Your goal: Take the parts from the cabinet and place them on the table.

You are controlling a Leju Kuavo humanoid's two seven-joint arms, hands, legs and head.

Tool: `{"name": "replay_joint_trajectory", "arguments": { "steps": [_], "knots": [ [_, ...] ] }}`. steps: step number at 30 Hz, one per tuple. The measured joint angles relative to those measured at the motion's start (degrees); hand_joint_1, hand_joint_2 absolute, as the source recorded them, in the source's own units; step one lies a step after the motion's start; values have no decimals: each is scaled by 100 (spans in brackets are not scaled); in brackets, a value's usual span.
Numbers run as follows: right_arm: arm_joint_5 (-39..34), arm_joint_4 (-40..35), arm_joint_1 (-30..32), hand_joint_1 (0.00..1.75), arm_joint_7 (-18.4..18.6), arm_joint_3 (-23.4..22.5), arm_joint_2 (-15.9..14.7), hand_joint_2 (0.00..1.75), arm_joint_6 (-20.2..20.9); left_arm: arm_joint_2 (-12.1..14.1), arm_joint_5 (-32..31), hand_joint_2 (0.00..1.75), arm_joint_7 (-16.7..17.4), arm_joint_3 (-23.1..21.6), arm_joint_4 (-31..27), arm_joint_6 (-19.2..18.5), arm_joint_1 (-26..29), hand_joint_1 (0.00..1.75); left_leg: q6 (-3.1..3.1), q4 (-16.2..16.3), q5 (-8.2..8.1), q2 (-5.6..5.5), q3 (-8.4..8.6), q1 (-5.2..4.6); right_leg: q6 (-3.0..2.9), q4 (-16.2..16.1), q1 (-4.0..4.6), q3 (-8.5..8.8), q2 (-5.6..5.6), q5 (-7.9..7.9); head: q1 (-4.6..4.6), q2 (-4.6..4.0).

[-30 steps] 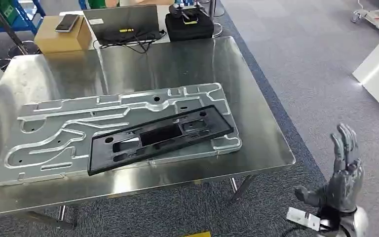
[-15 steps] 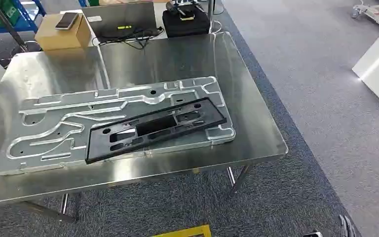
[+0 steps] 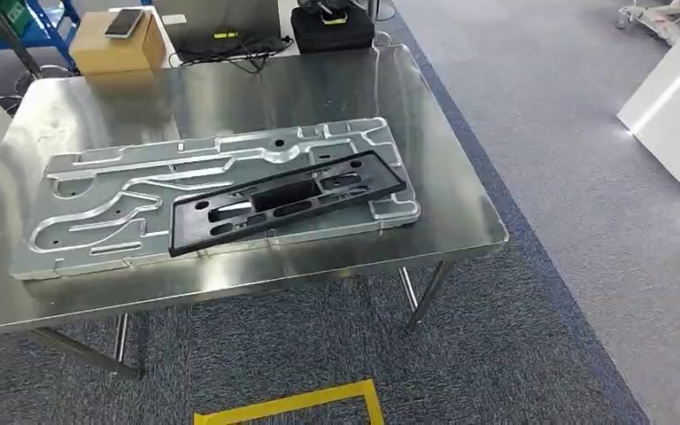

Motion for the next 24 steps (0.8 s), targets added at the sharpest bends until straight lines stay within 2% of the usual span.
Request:
{"name": "replay_joint_trajectory", "arguments": {
  "steps": [1, 3, 4, 5, 6, 7, 8, 9, 10, 11, 12, 13, 14, 15, 16, 17, 18, 19, 20, 21, 22, 23, 24],
  "knots": [
    [50, 126, -31, 0, 85, 0, 28, 0, 91, -2, 0, 0, 33, -37, 0, -2, -7, 0, -44, -22, 41, 13, 10, 1, -55, 52, 7, -49, 10, 47, -2, 0],
    [115, 246, -66, 0, 181, -4, 44, 0, 163, -4, 0, 0, 74, -103, 0, -11, -24, 0, -105, -55, 136, 10, 1, 18, -127, 43, 35, -83, 2, 86, -2, 0],
    [133, 312, -80, 0, 227, -4, 52, 0, 185, -4, -2, 0, 85, -155, 0, -18, -17, 0, -149, -45, 154, 0, -30, 6, -190, -24, -27, -125, -11, 191, -2, 0],
    [133, 362, -123, 0, 257, -9, 78, 0, 198, -7, 0, 0, 98, -175, 0, -24, -17, 0, -165, 51, -32, -16, -78, 35, -241, -27, -20, -184, -50, 251, -6, 0],
    [131, 393, -145, 0, 314, -11, 79, 0, 216, -9, -15, 0, 100, -203, 0, -37, -17, 0, -178, 324, -396, -18, -181, 41, -288, -24, -19, -267, -47, 312, -4, 0],
    [124, 421, -155, 0, 360, -13, 83, 0, 242, -13, -15, 0, 114, -234, 0, -59, -22, 0, -204, 739, -770, -18, -288, 52, -293, -21, -9, -351, -46, 374, -4, 0],
    [116, 448, -158, 0, 417, -22, 85, 0, 255, -13, -2, 0, 116, -278, 0, -79, -31, 0, -226, 1174, -1053, -17, -384, 55, -297, -18, 1, -432, -47, 436, -7, 0],
    [109, 476, -159, 0, 463, -33, 87, 0, 262, -15, -2, 0, 127, -310, 0, -101, -37, 0, -242, 1552, -1204, -17, -444, 57, -296, -10, 8, -519, -55, 499, -4, 0],
    [109, 500, -160, 0, 522, -46, 90, 0, 262, -20, -2, 0, 149, -336, 0, -116, -37, 0, -246, 1762, -1163, -17, -422, 60, -290, 1, 15, -614, -58, 565, -4, 0],
    [109, 518, -161, 0, 572, -61, 94, 0, 260, -26, -2, 0, 173, -367, 0, -127, -37, 0, -243, 1713, -963, -17, -282, 62, -282, 21, 18, -712, -61, 629, -4, 0],
    [109, 531, -161, 0, 611, -70, 98, 0, 260, -31, -2, 0, 203, -404, 0, -129, -39, 0, -232, 1499, -751, -17, -85, 63, -272, 38, 22, -792, -62, 676, -4, 0],
    [111, 546, -162, 0, 642, -77, 101, 0, 260, -35, -2, 0, 229, -444, 0, -136, -45, 0, -199, 932, -525, -19, 341, 63, -255, 64, 29, -898, -59, 745, -4, 0],
    [120, 559, -180, 0, 670, -81, 103, 0, 260, -39, -2, 0, 249, -450, 0, -136, -58, 0, -165, 455, -528, -22, 695, 61, -241, 86, 30, -931, -57, 789, -7, 0],
    [124, 572, -186, 0, 701, -83, 120, 0, 260, -41, -6, 0, 277, -465, 0, -136, -83, 0, -121, -166, -747, -25, 1147, 21, -204, 105, 64, -967, -48, 830, -5, 0],
    [126, 581, -180, 0, 712, -89, 122, 0, 260, -41, -2, 0, 293, -485, 0, -133, -95, 0, -86, -354, -797, -24, 1200, 18, -167, 106, 58, -966, -65, 880, -4, 0],
    [126, 590, -179, 0, 714, -98, 122, 0, 260, -50, -2, 0, 295, -509, 0, -131, -99, 0, -66, -346, -761, -23, 1148, -2, -136, 86, 46, -965, -71, 943, -2, 0],
    [126, 594, -186, 0, 719, -103, 122, 0, 260, -55, 0, 0, 315, -540, 0, -131, -94, 0, -18, -314, -733, -23, 1116, -25, -101, 74, 27, -972, -74, 1000, -7, 0],
    [126, 596, -176, 0, 721, -105, 120, 0, 260, -65, 0, 0, 330, -568, 0, -133, -77, 0, 43, -347, -656, -16, 1074, -5, -49, 58, 54, -990, -68, 1062, -2, 0],
    [129, 601, -175, 0, 721, -107, 120, 0, 262, -85, 0, 0, 336, -583, 0, -136, -84, 0, 89, -362, -570, 29, 1018, 24, -27, 137, -2, -1031, -26, 895, -4, 0],
    [137, 603, -175, 0, 721, -107, 116, 0, 262, -96, -7, 0, 356, -590, 0, -138, -89, 0, 152, -361, -508, 33, 938, 23, 0, 328, 3, -1105, -22, 550, -2, 0],
    [150, 609, -176, 0, 721, -107, 118, 0, 264, -98, -2, 0, 369, -597, 0, -138, -91, 0, 171, -360, -435, 33, 848, 23, 25, 709, -4, -1203, -20, 139, -4, 0],
    [174, 614, -176, 0, 719, -107, 118, 0, 273, -101, -2, 0, 371, -612, 0, -138, -89, 0, 176, -352, -361, 32, 751, 19, 51, 1179, -8, -1313, -18, -198, -2, 0],
    [210, 618, -181, 0, 705, -107, 118, 0, 273, -114, -2, 0, 369, -627, 0, -138, -88, 0, 172, -339, -290, 33, 640, 14, 72, 1612, -9, -1395, -18, -378, -4, 0]
  ]
}}
